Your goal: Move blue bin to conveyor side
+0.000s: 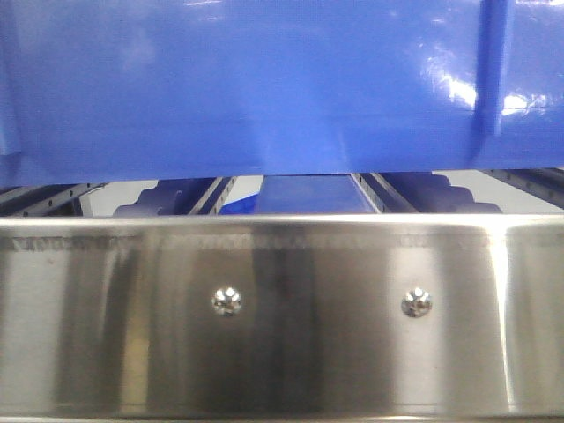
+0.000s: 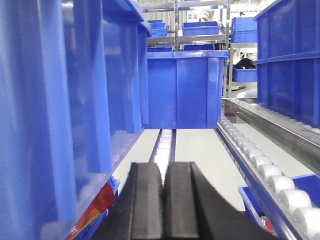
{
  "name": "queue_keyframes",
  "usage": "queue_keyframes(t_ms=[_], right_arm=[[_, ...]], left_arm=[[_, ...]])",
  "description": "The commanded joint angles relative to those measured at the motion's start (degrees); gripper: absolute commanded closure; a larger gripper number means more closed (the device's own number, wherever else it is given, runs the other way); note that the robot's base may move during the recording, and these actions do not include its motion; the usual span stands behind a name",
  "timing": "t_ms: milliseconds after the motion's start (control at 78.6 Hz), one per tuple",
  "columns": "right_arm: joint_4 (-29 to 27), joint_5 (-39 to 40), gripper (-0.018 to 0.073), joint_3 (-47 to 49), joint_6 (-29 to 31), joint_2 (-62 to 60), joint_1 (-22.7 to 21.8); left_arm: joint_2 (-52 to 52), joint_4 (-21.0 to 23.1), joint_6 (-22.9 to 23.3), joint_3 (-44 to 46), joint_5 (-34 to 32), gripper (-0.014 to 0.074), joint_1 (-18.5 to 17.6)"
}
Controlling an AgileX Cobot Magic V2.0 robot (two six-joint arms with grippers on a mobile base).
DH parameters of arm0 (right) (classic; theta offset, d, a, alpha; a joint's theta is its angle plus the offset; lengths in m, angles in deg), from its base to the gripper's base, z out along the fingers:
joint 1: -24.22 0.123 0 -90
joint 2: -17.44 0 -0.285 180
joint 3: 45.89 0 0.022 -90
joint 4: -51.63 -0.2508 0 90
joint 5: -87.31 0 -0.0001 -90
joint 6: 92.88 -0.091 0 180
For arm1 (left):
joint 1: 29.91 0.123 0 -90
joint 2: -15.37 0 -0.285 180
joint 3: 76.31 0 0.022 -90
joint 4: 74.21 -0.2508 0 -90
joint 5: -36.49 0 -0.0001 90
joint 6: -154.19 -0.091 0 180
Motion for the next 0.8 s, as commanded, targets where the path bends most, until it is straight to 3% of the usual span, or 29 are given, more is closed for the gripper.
queue_keyframes(t_ms=[0,573,789], right_arm=[[-0.13,0.87,0.0628,-0.03,0.37,0.18,-0.22],[-0.13,1.53,0.0628,-0.03,0.37,0.18,-0.2],[-0.13,2.34,0.0628,-0.03,0.37,0.18,-0.2]], left_arm=[[-0.11,-0.06,0.22,0.18,-0.54,0.0602,-0.13],[-0.11,-0.06,0.22,0.18,-0.54,0.0602,-0.13],[-0.11,-0.06,0.22,0.18,-4.87,0.0602,-0.13]])
